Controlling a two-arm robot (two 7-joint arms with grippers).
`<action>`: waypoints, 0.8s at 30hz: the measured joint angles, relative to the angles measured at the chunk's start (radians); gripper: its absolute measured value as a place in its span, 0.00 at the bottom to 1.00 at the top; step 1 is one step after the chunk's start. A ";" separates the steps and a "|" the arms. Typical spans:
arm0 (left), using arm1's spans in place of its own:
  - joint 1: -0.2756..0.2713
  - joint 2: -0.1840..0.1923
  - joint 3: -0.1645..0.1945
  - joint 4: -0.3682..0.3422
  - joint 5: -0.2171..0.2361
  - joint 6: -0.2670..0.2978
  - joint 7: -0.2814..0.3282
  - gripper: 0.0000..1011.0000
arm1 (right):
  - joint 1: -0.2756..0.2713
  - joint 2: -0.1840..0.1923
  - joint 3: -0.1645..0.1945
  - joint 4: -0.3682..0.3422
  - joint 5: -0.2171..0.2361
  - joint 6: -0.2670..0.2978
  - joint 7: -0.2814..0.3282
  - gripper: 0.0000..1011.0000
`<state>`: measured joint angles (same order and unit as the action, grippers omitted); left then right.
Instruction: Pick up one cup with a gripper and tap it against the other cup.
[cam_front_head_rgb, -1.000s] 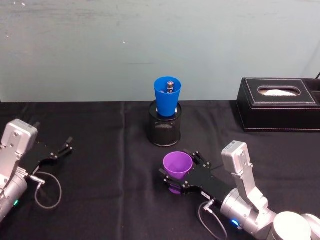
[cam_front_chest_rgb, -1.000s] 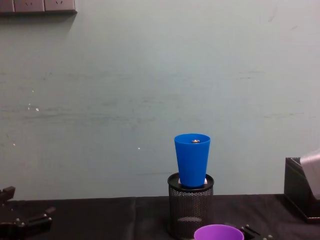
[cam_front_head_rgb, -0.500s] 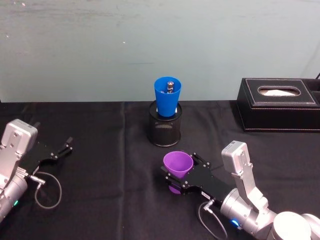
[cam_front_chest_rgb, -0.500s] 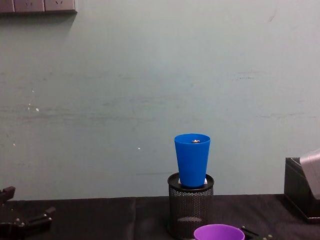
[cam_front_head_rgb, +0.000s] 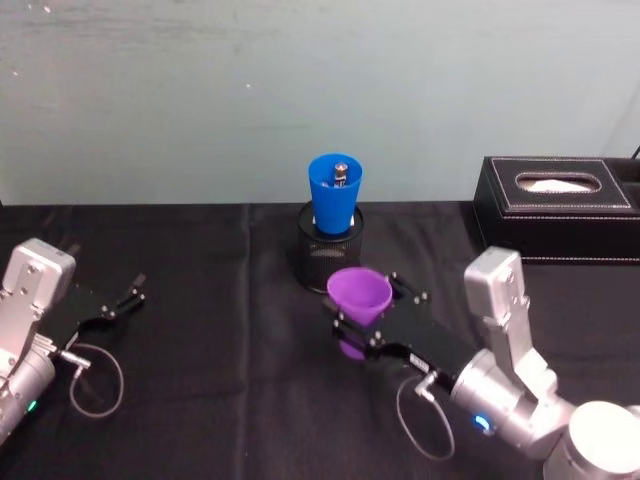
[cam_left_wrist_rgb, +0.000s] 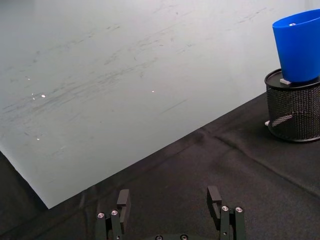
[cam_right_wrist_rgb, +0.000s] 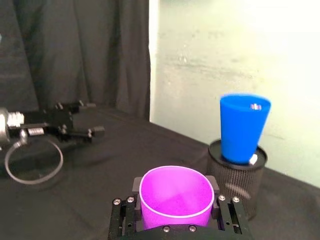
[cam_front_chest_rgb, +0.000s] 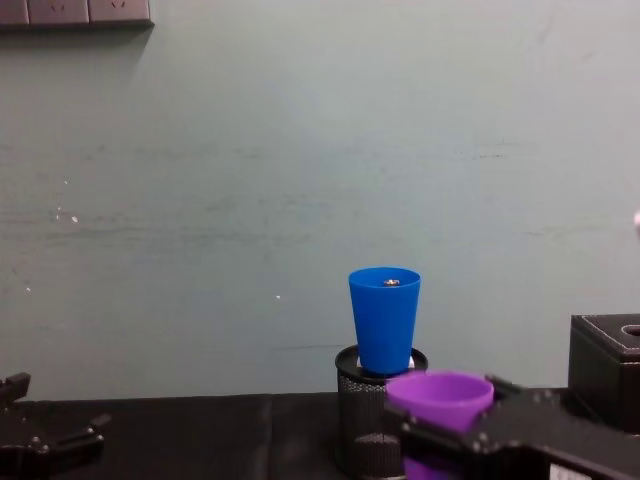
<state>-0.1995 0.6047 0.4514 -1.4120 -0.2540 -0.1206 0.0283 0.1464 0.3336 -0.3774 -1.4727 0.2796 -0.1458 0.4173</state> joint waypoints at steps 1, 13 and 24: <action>0.000 0.000 0.000 0.000 0.000 0.000 0.000 0.99 | -0.003 0.003 0.005 -0.025 0.007 0.018 0.001 0.73; 0.000 0.000 0.000 0.000 0.000 0.000 0.000 0.99 | 0.000 0.012 0.030 -0.159 0.061 0.107 -0.009 0.73; 0.000 0.000 0.000 0.000 0.000 0.000 0.000 0.99 | 0.001 0.015 0.031 -0.174 0.062 0.116 -0.014 0.73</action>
<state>-0.1995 0.6047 0.4514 -1.4121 -0.2539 -0.1205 0.0283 0.1475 0.3491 -0.3462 -1.6471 0.3417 -0.0296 0.4034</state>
